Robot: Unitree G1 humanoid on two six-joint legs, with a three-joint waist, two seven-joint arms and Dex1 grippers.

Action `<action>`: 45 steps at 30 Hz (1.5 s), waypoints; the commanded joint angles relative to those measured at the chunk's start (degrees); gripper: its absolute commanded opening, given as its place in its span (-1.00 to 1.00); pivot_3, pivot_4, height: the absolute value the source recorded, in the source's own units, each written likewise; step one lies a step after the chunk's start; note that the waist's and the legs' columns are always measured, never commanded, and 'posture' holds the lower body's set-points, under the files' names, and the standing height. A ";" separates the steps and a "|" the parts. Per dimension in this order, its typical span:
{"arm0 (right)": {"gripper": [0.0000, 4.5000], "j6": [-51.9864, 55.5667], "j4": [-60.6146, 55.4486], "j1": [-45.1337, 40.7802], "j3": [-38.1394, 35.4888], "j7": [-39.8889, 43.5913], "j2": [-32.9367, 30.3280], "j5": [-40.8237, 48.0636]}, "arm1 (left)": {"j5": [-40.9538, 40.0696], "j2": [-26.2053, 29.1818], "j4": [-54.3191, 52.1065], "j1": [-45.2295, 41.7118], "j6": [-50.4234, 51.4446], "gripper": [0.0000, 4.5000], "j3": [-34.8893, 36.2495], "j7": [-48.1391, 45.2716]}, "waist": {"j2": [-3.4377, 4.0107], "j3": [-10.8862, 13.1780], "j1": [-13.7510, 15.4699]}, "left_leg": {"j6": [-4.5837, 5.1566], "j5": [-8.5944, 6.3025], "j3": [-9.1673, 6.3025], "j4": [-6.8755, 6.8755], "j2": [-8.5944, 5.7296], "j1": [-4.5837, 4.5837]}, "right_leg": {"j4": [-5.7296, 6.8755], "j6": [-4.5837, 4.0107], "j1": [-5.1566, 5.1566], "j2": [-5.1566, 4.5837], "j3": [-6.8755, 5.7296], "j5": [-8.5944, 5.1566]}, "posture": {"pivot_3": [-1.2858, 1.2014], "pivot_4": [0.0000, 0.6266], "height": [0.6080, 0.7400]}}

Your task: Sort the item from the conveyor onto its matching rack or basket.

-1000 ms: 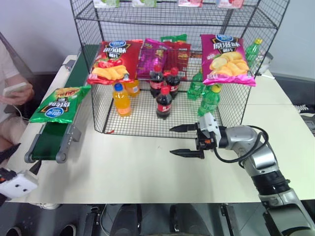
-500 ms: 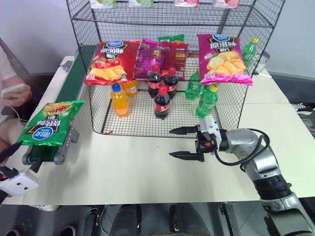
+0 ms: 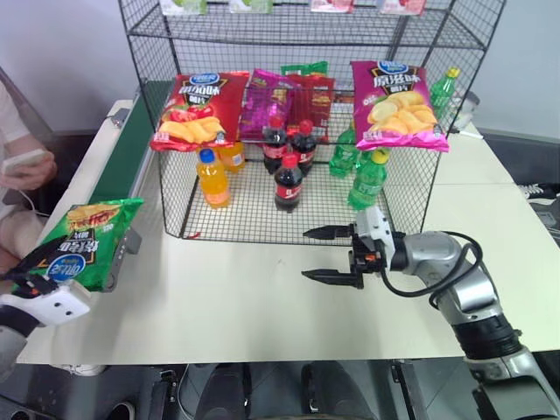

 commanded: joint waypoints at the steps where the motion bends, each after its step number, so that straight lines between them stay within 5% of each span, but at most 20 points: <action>1: 0.83 -1.06 -1.89 -0.18 -2.35 -0.52 -0.89 0.21 | -3.03 1.07 1.61 -0.18 0.34 0.33 -1.20 -1.74 | 0.00 0.00 -0.03 | 0.00 0.00 0.00 0.00 0.00 0.00 | 0.02 0.00 -0.01 0.01 0.00 0.00 | 0.03 -0.52 0.98; 7: 0.83 -1.75 -1.01 -0.33 -2.87 -0.85 -1.28 -0.08 | -5.85 1.05 1.98 -0.35 0.54 -0.96 -1.42 -2.66 | 0.00 0.00 0.06 | 0.00 0.00 0.01 0.05 0.01 0.02 | 0.07 0.00 0.00 0.01 0.00 0.00 | 0.03 -0.52 0.98; 12: 0.83 -2.61 -0.45 -0.43 -2.61 -1.07 -0.97 -0.68 | -16.21 1.00 -2.93 2.20 0.12 -0.98 0.66 -8.17 | -0.01 -0.01 0.07 | 0.00 0.00 0.01 0.11 0.01 0.02 | 0.12 0.00 0.01 0.01 0.00 0.00 | 0.03 -0.52 0.98; 16: 0.83 -3.00 0.37 -0.84 -2.65 -0.94 -0.80 -0.82 | -42.60 1.31 -15.20 8.96 8.71 -0.98 5.46 -23.26 | -0.01 -0.01 -0.10 | -0.01 0.00 0.00 0.10 0.03 0.02 | 0.11 0.00 0.00 -0.01 0.02 0.00 | 0.03 -0.52 0.98; 22: 0.83 -1.18 1.50 -1.60 -3.59 -0.69 0.11 1.61 | -81.65 3.75 -36.36 20.69 43.02 -0.98 20.63 -41.11 | 0.01 -0.01 -0.10 | -0.08 0.04 -0.06 0.10 0.06 0.06 | 0.10 -0.02 0.06 -0.02 0.00 -0.01 | 0.03 -0.52 0.98; 28: 0.83 9.34 -0.79 -2.65 -6.14 -0.04 -0.62 9.85 | -104.33 4.38 -45.62 30.80 69.20 -0.98 30.63 -52.43 | 0.10 0.01 0.04 | -0.07 0.04 -0.04 0.07 0.02 0.14 | 0.05 -0.03 0.15 0.04 0.02 -0.02 | 0.03 -0.52 0.98; 33: 0.83 19.46 -6.98 -0.25 -7.68 0.78 -3.50 17.68 | -114.58 5.73 -49.55 23.54 79.69 -0.98 24.85 -51.47 | 0.14 0.04 0.74 | -0.07 0.05 -0.11 0.11 0.00 0.51 | 0.09 -0.04 0.54 0.09 -0.01 -0.03 | 0.03 -0.52 0.98; 38: 0.83 30.99 -10.50 1.27 -11.89 0.31 -6.12 29.35 | -115.33 7.39 -48.30 11.58 84.72 -0.98 15.95 -50.55 | 0.12 0.03 0.76 | -0.06 0.04 -0.09 0.03 0.00 0.77 | -0.08 -0.04 0.83 0.13 0.00 -0.03 | 0.03 -0.52 0.98; 41: 0.83 32.52 -11.30 -0.01 -11.68 -0.81 -5.32 30.73 | -121.96 7.99 -44.52 3.09 89.25 -0.98 9.60 -49.78 | 0.16 0.04 0.43 | -0.06 0.04 -0.09 0.01 0.01 0.76 | -0.09 -0.04 0.81 0.17 0.02 -0.03 | 0.03 -0.52 0.98; 45: 0.83 35.52 -11.79 -2.20 -11.53 -2.79 -3.09 33.99 | -121.28 6.89 -42.38 -5.96 92.36 -0.98 4.02 -48.92 | 0.14 0.04 0.02 | -0.06 0.04 -0.10 0.01 0.03 0.74 | -0.06 -0.03 0.76 0.24 0.06 -0.03 | 0.03 -0.52 0.98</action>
